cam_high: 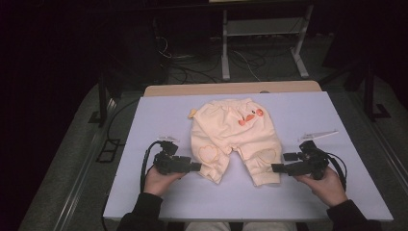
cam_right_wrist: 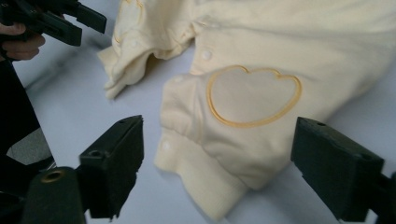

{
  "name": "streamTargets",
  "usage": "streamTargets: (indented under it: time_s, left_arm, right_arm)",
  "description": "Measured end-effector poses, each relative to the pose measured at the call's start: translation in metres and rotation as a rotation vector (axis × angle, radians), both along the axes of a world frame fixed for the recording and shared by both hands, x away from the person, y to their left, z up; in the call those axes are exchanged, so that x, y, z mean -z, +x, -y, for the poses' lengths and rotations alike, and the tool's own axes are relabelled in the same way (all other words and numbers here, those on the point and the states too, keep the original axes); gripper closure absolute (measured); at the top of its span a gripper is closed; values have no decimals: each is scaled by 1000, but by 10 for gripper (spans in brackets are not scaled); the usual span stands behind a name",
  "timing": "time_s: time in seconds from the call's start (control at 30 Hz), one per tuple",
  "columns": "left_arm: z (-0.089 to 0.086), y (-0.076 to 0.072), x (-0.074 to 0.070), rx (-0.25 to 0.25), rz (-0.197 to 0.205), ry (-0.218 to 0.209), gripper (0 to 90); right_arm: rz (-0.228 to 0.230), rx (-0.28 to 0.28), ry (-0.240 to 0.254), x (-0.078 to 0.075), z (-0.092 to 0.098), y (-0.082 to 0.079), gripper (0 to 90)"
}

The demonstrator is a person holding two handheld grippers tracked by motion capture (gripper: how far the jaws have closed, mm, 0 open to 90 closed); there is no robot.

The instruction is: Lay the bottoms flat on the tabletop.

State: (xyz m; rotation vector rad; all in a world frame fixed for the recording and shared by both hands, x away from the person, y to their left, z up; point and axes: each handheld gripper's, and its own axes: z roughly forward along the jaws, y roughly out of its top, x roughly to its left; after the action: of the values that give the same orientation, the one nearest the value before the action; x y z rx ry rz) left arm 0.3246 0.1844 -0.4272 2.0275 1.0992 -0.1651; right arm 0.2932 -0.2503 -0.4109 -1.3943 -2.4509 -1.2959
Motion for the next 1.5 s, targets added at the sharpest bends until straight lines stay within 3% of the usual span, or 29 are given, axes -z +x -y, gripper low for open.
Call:
streamTargets:
  time_s: [0.23, 0.4, 0.57, 0.7, 0.83, 0.9, 1.17, 1.4, 1.5]
  left_arm:
    - [4, 1, 8, 13, -51, -7, 363]
    - [7, 2, 14, 31, -97, -10, 427]
    - [10, 4, 19, 45, -142, -26, 496]
    - [10, 6, 22, 45, -175, -47, 578]
    - [12, 8, 24, 63, -202, -31, 772]
    - [15, 7, 24, 78, -201, -17, 834]
    - [16, -4, 10, 121, -177, 13, 852]
    - [2, -20, 7, 131, -180, 38, 853]
    - [-4, -23, 6, 135, -181, 47, 853]
  right_arm:
    - [-90, 47, -31, 16, 15, -2, 193]
    - [-167, 45, -29, 28, 16, -1, 347]
    - [-202, 31, -1, 37, 11, 2, 428]
    - [-228, 21, 45, 40, 10, 5, 510]
    - [-224, 9, 2, 40, 1, 6, 701]
    - [-218, 1, -10, 39, -2, 5, 751]
    - [-207, -22, 0, 27, 3, -2, 782]
    - [-260, -24, 7, 25, 12, -6, 782]
    - [-266, -22, -17, 25, 14, -9, 782]
